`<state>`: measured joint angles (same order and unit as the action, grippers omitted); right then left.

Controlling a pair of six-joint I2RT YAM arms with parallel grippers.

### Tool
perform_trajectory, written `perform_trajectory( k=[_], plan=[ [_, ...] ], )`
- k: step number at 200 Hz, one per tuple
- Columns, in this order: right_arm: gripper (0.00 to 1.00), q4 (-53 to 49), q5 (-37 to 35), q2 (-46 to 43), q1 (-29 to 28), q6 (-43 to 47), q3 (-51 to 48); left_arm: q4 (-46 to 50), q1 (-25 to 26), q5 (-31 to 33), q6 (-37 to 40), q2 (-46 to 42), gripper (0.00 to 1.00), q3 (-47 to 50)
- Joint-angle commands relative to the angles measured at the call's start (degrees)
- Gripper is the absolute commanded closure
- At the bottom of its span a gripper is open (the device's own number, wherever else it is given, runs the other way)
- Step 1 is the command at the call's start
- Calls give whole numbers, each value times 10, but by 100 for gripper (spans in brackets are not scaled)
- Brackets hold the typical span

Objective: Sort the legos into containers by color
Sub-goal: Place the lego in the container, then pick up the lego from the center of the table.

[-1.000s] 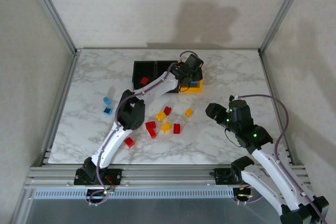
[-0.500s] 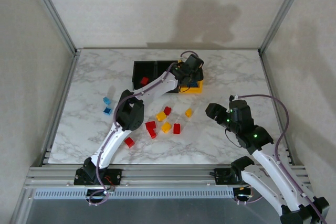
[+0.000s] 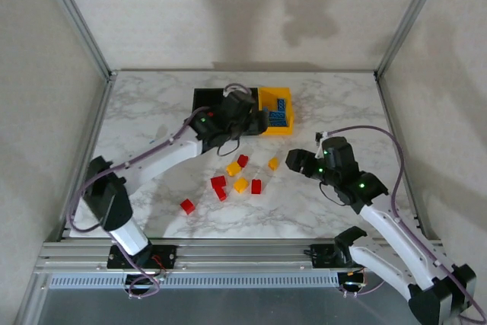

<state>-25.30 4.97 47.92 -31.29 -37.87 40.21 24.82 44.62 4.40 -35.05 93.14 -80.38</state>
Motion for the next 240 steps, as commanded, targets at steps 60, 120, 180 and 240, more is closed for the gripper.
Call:
perform_trajectory(
  k=[60, 120, 180, 240],
  plan=[
    [31, 17, -99, 198, -52, -42, 60, -6, -33, 37, -67, -198, 28, 288],
    [34, 61, -112, 359, -52, -60, 106, -19, -41, 32, -84, -249, 27, 342],
    [38, 72, -110, 452, -53, -51, 152, -35, -45, 22, -89, -241, 27, 356],
    [49, 74, -100, 526, -54, -50, 183, -46, -45, 16, -88, -226, 27, 361]
  ],
)
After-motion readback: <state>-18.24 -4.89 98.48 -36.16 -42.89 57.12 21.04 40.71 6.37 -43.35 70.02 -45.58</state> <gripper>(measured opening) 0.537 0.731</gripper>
